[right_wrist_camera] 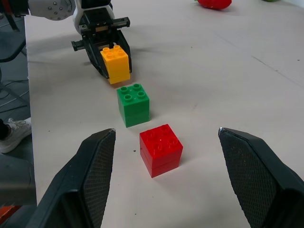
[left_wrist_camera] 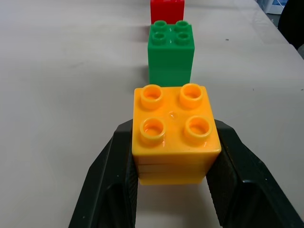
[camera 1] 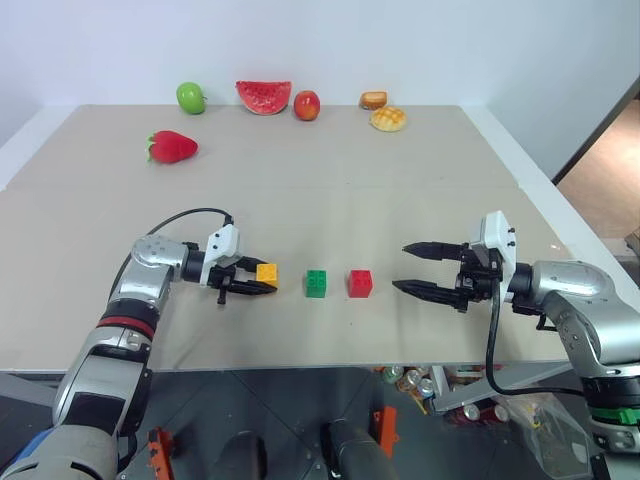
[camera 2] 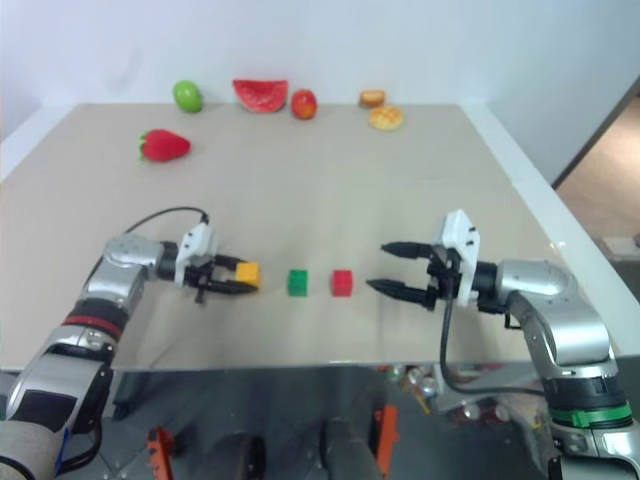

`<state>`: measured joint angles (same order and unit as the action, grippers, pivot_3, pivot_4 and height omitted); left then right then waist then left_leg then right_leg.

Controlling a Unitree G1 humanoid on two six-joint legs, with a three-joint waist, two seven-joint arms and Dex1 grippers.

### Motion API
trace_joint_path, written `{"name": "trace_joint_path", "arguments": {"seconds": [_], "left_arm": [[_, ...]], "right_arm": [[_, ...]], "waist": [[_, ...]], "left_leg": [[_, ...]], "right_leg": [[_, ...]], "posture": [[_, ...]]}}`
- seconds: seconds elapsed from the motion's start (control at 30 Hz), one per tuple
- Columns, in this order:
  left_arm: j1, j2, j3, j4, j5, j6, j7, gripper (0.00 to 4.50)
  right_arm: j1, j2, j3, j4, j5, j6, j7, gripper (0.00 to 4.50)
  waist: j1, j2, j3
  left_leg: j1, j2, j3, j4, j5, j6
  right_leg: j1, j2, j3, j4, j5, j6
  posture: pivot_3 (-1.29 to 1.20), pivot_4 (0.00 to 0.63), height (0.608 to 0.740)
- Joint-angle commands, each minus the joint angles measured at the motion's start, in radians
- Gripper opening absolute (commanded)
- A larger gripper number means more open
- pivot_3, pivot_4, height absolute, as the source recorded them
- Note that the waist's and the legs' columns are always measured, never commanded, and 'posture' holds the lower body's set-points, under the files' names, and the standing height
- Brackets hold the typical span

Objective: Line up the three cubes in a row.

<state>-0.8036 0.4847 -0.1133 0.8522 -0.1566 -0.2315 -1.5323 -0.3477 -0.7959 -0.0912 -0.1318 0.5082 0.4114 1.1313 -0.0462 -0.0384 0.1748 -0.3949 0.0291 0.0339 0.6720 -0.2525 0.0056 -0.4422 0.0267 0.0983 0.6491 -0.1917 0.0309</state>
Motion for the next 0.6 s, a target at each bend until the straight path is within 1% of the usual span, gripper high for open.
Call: {"name": "trace_joint_path", "arguments": {"seconds": [0.03,0.47,0.53,0.6], "left_arm": [[-0.023,0.005,0.011,0.013,0.003,-0.029,-0.003,1.47],[-0.008,0.004,-0.004,0.017,0.014,-0.034,-0.014,1.47],[-0.009,0.003,-0.006,0.020,0.018,-0.020,-0.012,2.39],[-0.009,0.000,-0.005,0.021,0.020,-0.008,-0.012,3.02]], "right_arm": [[-0.002,-0.013,-0.032,-0.030,0.014,-0.007,0.001,3.59],[-0.007,0.000,-0.021,-0.030,0.007,-0.007,-0.019,3.59],[-0.005,0.001,-0.019,-0.032,0.007,-0.008,-0.022,3.59],[-0.005,0.002,-0.019,-0.032,0.007,-0.008,-0.024,3.59]], "waist": [[0.001,0.000,0.000],[0.001,0.000,0.000],[0.001,0.000,0.000],[0.001,0.000,0.000]], "left_leg": [[0.000,0.000,0.000,0.000,0.000,0.000],[0.000,0.000,0.000,0.000,0.000,0.000],[0.000,0.000,0.000,0.000,0.000,0.000],[0.000,0.000,0.000,0.000,0.000,0.000]], "right_leg": [[0.000,0.000,0.000,0.000,0.000,0.000],[0.000,0.000,0.000,0.000,0.000,0.000],[0.000,0.000,0.000,0.000,0.000,0.000],[0.000,0.000,0.000,0.000,0.000,0.000]], "posture": [[0.00,0.150,0.740],[0.00,0.150,0.740],[0.00,0.150,0.740],[0.00,0.150,0.740]]}}
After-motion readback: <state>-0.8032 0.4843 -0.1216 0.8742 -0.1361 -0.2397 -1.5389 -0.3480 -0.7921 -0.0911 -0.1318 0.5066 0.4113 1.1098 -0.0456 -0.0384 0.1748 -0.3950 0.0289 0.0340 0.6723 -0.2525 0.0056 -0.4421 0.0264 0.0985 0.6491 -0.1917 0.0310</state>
